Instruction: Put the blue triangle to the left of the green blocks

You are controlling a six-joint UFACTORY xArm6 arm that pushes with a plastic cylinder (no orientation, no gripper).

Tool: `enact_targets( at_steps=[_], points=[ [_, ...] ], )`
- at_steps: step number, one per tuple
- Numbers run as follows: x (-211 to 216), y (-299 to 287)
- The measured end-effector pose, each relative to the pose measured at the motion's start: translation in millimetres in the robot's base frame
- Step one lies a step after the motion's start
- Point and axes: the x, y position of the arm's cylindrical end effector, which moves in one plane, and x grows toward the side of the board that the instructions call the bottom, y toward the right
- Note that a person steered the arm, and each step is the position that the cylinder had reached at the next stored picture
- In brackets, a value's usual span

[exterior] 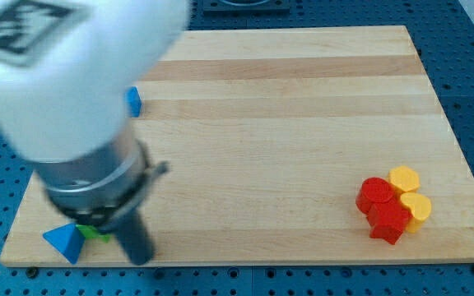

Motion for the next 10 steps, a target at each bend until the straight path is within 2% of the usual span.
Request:
enact_targets(
  at_steps=[4,6,8,10],
  points=[
    [0,-55],
    [0,-107],
    [0,-108],
    [-8,-152]
  ],
)
